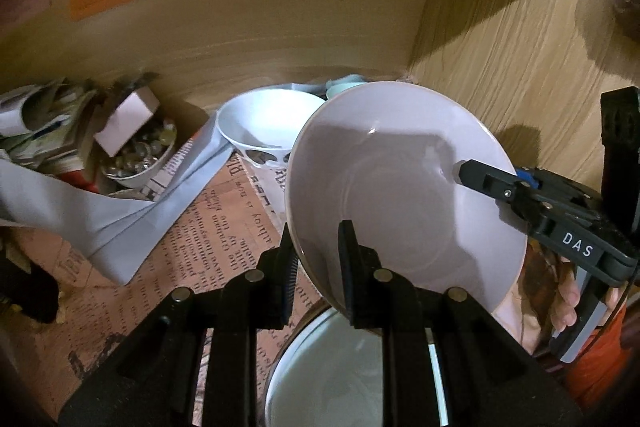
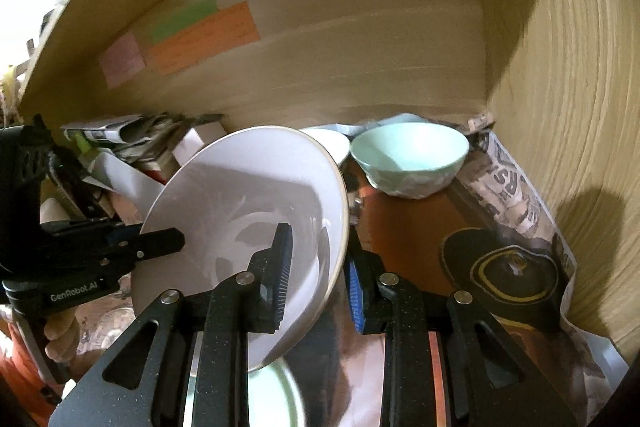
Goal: Organize plates and bowls
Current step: 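Lift the pale pink bowl with the left gripper and carry it beside the plate stack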
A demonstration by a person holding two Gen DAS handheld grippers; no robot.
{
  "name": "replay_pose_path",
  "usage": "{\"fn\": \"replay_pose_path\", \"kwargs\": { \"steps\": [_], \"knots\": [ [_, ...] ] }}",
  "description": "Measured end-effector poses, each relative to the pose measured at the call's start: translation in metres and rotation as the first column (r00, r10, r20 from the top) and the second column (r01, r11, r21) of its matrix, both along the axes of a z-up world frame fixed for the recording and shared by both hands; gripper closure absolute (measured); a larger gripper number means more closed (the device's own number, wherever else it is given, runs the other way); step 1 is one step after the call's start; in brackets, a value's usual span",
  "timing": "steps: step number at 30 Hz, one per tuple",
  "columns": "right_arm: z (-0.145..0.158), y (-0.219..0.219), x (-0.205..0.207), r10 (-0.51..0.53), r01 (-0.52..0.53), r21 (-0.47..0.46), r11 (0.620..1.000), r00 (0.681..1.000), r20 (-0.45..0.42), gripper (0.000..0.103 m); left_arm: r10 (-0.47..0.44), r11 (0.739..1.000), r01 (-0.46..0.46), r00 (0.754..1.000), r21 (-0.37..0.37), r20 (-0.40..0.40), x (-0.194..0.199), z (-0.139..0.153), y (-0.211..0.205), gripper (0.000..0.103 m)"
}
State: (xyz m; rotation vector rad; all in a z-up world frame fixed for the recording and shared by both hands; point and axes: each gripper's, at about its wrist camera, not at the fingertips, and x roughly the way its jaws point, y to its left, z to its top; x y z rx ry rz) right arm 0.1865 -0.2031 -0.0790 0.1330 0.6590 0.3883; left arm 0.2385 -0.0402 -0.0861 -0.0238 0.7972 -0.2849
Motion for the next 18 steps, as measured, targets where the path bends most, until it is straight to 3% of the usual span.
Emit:
{"fn": "replay_pose_path", "kwargs": {
  "steps": [18],
  "knots": [
    [0.018, 0.054, -0.034, 0.114, -0.114, -0.004, 0.993, 0.992, 0.058, 0.08, 0.119, 0.993, -0.118, 0.988, -0.02, 0.098, -0.069, 0.026, 0.048, 0.084]
  ]
}}
